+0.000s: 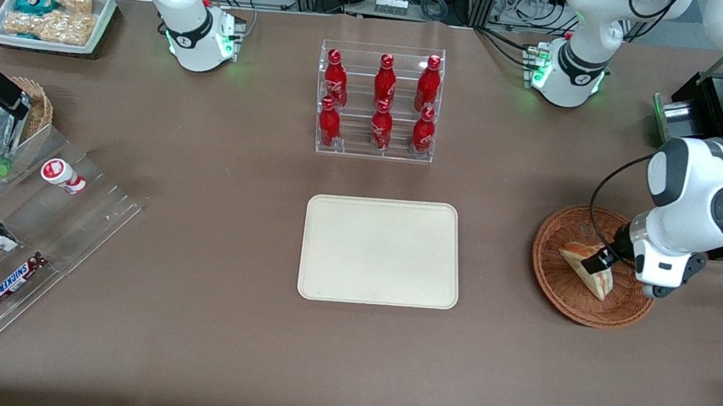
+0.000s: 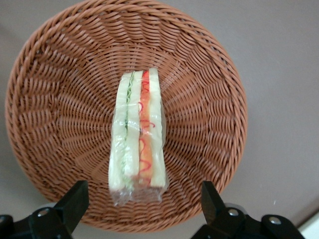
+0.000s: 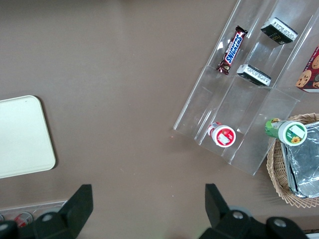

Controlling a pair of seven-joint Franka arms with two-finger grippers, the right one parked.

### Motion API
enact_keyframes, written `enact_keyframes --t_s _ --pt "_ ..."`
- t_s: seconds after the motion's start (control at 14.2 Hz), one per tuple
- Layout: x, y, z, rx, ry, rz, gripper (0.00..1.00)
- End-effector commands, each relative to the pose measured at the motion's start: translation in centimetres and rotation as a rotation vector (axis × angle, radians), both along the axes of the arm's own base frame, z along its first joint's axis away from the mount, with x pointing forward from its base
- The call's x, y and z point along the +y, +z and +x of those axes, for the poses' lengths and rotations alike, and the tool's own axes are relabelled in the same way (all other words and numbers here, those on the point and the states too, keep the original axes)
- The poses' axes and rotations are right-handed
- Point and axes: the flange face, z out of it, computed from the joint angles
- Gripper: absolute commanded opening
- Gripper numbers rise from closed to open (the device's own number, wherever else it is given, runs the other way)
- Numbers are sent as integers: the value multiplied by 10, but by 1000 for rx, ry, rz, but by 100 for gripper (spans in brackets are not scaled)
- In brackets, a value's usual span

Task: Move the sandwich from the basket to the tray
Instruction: 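Lower the left gripper and close it on the wrapped sandwich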

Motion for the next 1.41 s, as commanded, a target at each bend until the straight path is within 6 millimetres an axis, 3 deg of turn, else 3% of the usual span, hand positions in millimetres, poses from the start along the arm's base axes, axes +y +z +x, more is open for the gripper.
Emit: enact_keyframes --t_s 0.0,0.21,0.28,0.35,0.42,0.49,0.63,0.77,0.92,0.99,1.34 --pt "13 -27 4 12 84 19 100" --pt "17 -48 4 33 89 20 100" --pt "17 -51 4 38 93 21 90" --pt "17 -50 3 40 113 23 43" --pt "17 -49 4 40 122 24 19" --pt "17 -47 5 39 123 24 11" --pt "12 -37 12 45 120 23 7" --pt "2 -14 23 76 124 21 5" --pt "-22 11 33 106 89 4 5" --pt "-42 24 38 103 56 -6 6" --pt "-164 35 27 38 -139 -84 7"
